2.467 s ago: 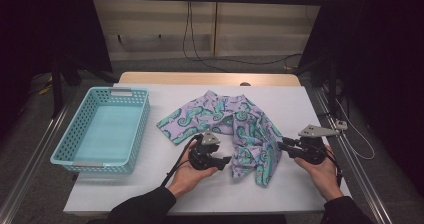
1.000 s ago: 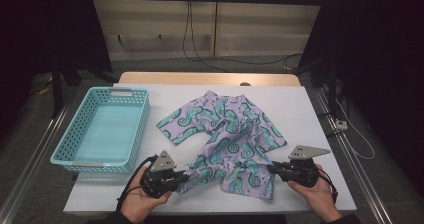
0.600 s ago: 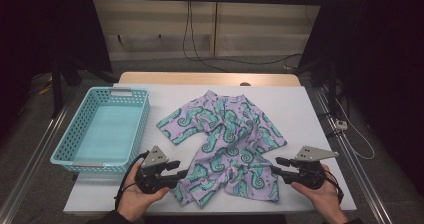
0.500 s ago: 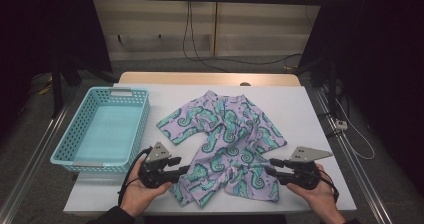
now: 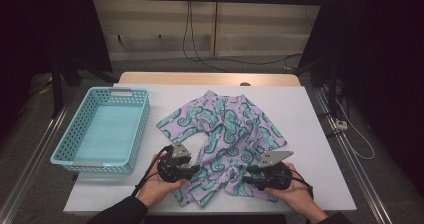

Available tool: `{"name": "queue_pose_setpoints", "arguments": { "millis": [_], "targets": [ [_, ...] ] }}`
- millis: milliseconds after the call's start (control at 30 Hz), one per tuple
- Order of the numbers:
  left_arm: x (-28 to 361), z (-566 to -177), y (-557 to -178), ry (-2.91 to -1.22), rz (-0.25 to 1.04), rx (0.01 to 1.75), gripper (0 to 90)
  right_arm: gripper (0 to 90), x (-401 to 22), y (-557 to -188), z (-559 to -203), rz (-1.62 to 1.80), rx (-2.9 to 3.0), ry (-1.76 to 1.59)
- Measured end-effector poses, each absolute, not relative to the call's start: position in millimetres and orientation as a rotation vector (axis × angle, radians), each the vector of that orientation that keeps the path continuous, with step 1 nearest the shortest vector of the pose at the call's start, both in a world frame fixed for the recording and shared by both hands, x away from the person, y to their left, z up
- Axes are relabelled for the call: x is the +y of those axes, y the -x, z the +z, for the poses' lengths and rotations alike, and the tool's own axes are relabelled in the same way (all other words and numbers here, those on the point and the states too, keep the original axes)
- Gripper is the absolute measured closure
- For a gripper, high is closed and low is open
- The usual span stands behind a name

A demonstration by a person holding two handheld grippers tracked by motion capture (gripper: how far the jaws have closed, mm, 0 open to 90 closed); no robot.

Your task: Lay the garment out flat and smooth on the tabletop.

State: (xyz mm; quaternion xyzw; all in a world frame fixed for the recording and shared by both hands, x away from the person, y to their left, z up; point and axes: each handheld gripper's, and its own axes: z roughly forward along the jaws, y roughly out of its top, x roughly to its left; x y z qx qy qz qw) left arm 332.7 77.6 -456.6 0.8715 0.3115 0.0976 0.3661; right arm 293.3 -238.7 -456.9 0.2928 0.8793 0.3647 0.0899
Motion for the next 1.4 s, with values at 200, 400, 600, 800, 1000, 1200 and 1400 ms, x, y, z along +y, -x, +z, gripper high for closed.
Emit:
{"name": "queue_pose_setpoints", "arguments": {
  "millis": [200, 400, 600, 800, 1000, 1200, 1400],
  "targets": [
    [76, -454, -324, -2.265, 0.176, 0.748, 59.6, 86.9, -247, -283, -453, 1.105, 2.668, -0.829],
    [76, -452, -311, -2.295, 0.145, 0.715, 83.5, 87.1, -249, -264, -451, 1.094, 2.72, -0.736],
    [86, -445, -301, -2.291, 0.096, 0.75, 88.2, 70.0, -260, -261, -448, 1.123, 2.652, -0.794],
    [98, -437, -281, -2.262, 0.063, 0.785, 88.0, 56.2, -272, -268, -442, 1.187, 2.552, -0.891],
    [104, -435, -279, -2.196, 0.059, 0.789, 74.1, 48.6, -287, -280, -437, 1.207, 2.401, -1.039],
    [110, -433, -304, -2.101, 0.161, 0.834, 58.1, 50.0, -310, -311, -438, 1.131, 2.262, -1.197],
    [114, -432, -330, -2.007, 0.243, 0.9, 42.4, 53.0, -333, -351, -447, 1.011, 2.175, -1.318]
  ]
}}
